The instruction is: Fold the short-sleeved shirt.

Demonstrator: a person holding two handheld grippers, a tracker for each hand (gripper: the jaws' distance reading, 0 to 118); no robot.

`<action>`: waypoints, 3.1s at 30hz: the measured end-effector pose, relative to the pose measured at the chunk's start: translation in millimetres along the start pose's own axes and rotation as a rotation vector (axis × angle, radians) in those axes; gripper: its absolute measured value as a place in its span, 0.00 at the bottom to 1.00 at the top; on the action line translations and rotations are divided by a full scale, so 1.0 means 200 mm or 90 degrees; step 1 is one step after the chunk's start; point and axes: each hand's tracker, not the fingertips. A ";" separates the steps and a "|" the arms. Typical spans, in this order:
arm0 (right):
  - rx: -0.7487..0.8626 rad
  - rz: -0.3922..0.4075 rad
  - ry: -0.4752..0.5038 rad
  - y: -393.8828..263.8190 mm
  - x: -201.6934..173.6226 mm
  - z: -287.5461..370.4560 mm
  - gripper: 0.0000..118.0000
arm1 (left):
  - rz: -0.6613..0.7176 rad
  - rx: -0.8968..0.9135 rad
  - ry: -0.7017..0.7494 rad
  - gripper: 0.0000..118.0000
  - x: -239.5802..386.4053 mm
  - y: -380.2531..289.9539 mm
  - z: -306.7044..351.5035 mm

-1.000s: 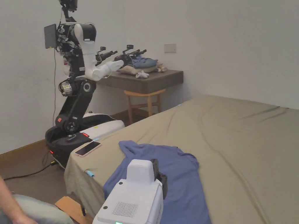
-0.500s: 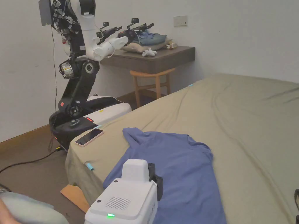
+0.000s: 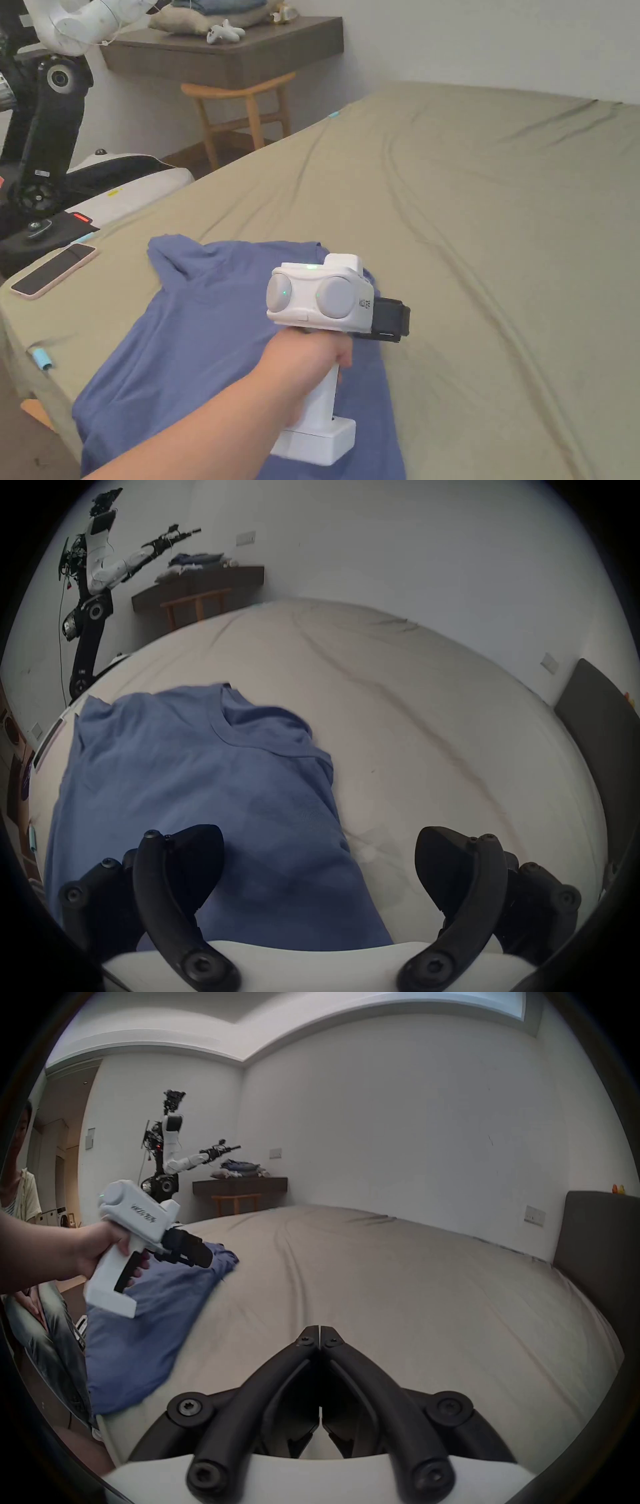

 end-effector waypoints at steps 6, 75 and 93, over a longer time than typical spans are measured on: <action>-0.002 0.003 -0.004 -0.05 0.05 0.06 0.00 | -0.018 -0.025 0.046 0.68 0.04 -0.04 0.01; 0.090 -0.005 -0.286 -0.13 0.71 1.40 0.00 | -0.100 0.369 -0.184 0.00 0.70 -0.78 1.58; 0.054 -0.012 -0.296 -0.15 0.72 1.36 0.00 | -0.103 0.077 -0.141 0.94 0.87 -0.51 0.63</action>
